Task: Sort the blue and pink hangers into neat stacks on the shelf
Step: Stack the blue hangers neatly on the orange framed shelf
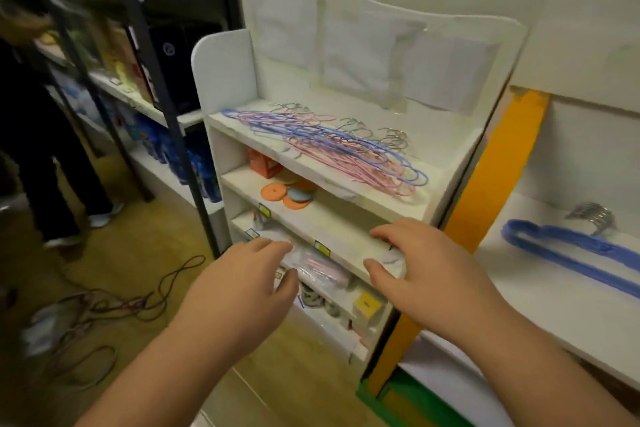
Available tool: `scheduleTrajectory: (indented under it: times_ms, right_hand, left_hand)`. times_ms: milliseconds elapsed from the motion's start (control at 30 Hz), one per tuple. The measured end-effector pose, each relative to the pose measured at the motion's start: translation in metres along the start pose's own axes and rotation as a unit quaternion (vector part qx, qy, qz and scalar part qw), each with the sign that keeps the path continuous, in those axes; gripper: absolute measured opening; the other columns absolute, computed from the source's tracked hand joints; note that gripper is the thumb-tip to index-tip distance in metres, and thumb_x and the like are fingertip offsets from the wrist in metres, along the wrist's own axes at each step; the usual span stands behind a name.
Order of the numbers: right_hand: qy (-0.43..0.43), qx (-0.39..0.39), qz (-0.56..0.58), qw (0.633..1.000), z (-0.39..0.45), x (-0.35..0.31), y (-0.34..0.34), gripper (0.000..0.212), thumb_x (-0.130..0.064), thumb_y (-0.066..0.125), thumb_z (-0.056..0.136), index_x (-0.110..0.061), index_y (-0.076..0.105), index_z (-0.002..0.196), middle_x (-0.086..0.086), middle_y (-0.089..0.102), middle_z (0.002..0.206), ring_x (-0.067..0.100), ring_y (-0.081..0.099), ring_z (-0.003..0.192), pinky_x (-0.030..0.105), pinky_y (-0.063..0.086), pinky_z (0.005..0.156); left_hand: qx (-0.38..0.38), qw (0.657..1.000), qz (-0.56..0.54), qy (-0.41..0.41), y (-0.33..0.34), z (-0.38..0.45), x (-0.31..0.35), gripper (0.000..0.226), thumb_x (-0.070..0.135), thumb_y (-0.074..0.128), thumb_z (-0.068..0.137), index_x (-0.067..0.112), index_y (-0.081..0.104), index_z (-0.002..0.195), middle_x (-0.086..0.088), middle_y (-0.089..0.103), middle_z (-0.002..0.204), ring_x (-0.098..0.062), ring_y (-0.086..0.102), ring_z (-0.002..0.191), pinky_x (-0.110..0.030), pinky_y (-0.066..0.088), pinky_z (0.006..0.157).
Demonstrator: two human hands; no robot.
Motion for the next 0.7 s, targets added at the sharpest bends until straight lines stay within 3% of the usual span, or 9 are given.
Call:
scheduleTrajectory:
  times_ms: [200, 500, 700]
  right_hand:
    - [-0.002, -0.021, 0.002, 1.000, 0.059, -0.013, 0.035, 0.049, -0.061, 0.046, 0.086, -0.039, 0.049, 0.130, -0.024, 0.050, 0.123, 0.002, 0.048, 0.116, 0.028, 0.046, 0.093]
    - [0.012, 0.000, 0.049, 0.999, 0.205, -0.019, 0.074, 0.045, -0.060, 0.048, 0.085, -0.042, 0.049, 0.126, -0.022, 0.052, 0.114, 0.004, 0.051, 0.109, 0.027, 0.047, 0.086]
    - [0.007, -0.008, 0.031, 0.999, 0.294, -0.030, 0.086, 0.040, -0.056, 0.050, 0.087, -0.040, 0.053, 0.124, -0.021, 0.053, 0.114, 0.002, 0.051, 0.106, 0.023, 0.045, 0.083]
  left_hand:
    - [0.003, 1.000, -0.006, -0.024, 0.004, 0.045, -0.059, 0.046, 0.050, 0.041, 0.092, 0.041, 0.042, 0.137, 0.025, 0.046, 0.137, -0.001, 0.043, 0.125, -0.024, 0.044, 0.094]
    - [0.009, 0.999, 0.030, -0.025, -0.022, 0.170, -0.138, 0.045, 0.048, 0.046, 0.093, 0.041, 0.044, 0.136, 0.027, 0.047, 0.131, 0.000, 0.050, 0.109, -0.021, 0.042, 0.085]
    - [0.004, 1.000, 0.015, -0.017, -0.018, 0.242, -0.185, 0.047, 0.048, 0.047, 0.092, 0.040, 0.044, 0.138, 0.027, 0.045, 0.135, 0.002, 0.040, 0.125, -0.020, 0.038, 0.096]
Point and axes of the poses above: each hand's wrist, its own z-axis towards the middle knuckle, its own y-axis out of the palm, x = y × z, the point moved 5 cm from there along z, towards the middle knuckle
